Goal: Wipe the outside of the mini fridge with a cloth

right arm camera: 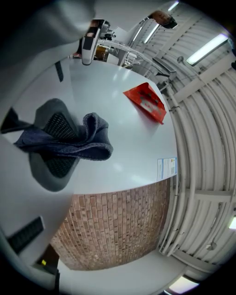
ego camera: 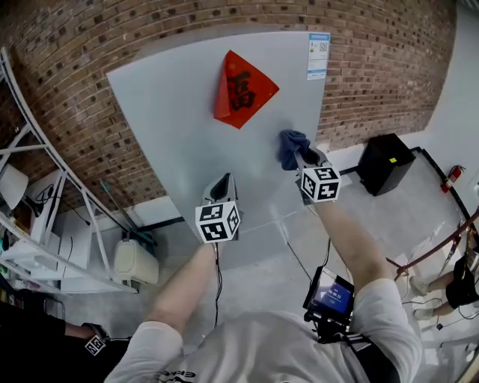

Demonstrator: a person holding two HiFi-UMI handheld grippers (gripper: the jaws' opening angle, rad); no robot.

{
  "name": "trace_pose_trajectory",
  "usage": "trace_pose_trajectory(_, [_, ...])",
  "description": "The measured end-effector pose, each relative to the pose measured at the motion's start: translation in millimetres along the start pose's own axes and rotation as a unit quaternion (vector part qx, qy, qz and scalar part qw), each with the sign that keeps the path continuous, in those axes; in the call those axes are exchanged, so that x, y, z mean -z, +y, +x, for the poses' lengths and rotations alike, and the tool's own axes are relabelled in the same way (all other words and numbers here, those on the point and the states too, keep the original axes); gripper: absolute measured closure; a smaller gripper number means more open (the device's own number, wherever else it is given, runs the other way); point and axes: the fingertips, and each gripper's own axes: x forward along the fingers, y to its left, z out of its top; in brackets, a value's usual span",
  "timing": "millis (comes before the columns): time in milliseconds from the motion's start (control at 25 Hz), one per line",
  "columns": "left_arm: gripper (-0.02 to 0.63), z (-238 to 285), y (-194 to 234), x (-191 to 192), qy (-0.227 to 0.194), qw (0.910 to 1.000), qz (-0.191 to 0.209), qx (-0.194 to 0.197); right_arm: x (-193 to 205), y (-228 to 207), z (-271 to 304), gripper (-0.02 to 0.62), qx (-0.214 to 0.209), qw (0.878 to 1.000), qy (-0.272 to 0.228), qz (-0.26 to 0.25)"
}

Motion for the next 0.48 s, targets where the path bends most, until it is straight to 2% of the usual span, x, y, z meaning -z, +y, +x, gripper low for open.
trace_pose_trajectory(200, [0.603,23.5,-24.1,4.6,-0.001,1.0,-0.002,0.003,9.2,-39.3,-2.7,0.537,0.01,1.0,0.009,0.007])
trace_pose_trajectory(480, [0.603,28.0,-26.1,8.7,-0.001,0.9999,-0.002,-0.016,9.4,-40.9,-2.6,0.537,-0.009,1.0,0.001,0.009])
